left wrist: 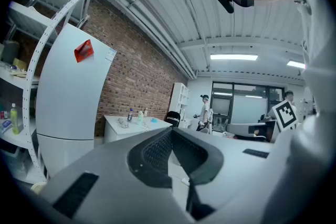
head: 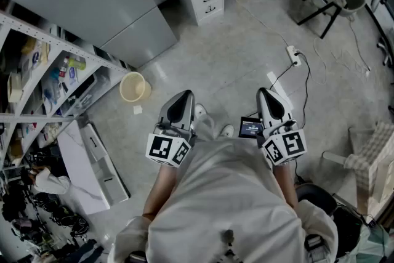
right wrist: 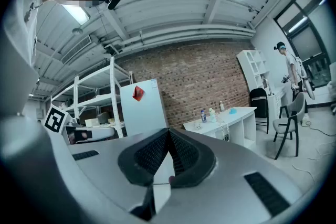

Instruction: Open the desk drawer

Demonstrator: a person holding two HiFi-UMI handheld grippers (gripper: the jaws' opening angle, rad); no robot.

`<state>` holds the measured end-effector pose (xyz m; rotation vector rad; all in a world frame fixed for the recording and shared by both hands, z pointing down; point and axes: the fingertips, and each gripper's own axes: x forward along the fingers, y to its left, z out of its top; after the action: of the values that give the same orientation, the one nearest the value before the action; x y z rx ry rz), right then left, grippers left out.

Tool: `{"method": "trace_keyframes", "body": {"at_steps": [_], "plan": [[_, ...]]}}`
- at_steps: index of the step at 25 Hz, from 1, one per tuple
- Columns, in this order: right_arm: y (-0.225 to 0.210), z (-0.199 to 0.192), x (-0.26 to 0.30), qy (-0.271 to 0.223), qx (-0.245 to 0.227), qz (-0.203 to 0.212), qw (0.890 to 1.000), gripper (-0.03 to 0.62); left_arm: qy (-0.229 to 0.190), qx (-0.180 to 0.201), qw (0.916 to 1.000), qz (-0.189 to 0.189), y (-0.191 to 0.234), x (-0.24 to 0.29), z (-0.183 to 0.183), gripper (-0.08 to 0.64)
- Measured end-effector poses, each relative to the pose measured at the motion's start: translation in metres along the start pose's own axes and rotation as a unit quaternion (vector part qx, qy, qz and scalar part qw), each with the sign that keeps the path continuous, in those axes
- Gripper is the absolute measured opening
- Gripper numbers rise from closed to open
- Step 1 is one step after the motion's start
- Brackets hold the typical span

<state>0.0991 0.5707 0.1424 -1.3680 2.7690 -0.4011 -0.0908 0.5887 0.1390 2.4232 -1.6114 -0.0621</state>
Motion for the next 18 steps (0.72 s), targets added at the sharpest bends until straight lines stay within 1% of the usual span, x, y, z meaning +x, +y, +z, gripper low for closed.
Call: {"method": "trace_keyframes", "body": {"at_steps": [5,12,18], "plan": [[-0.005,0.000,-0.009,-0.002,-0.005,-0.005,1.000,0.025,0.001,-0.001,1.0000,-0.007,-0.008,0.003,-0.006,0.006],[-0.014,-0.002,-0.020,0.002,-0.008,-0.012,1.000,0.025,0.003,0.001,0.9996,-0.027,-0.027,0.014,-0.010,0.006],[-0.020,0.003,-0.028,-0.005,-0.014,-0.017,1.000,0.025,-0.002,0.001,0.9995,-0.031,-0.033,0.018,-0.009,0.006]]}}
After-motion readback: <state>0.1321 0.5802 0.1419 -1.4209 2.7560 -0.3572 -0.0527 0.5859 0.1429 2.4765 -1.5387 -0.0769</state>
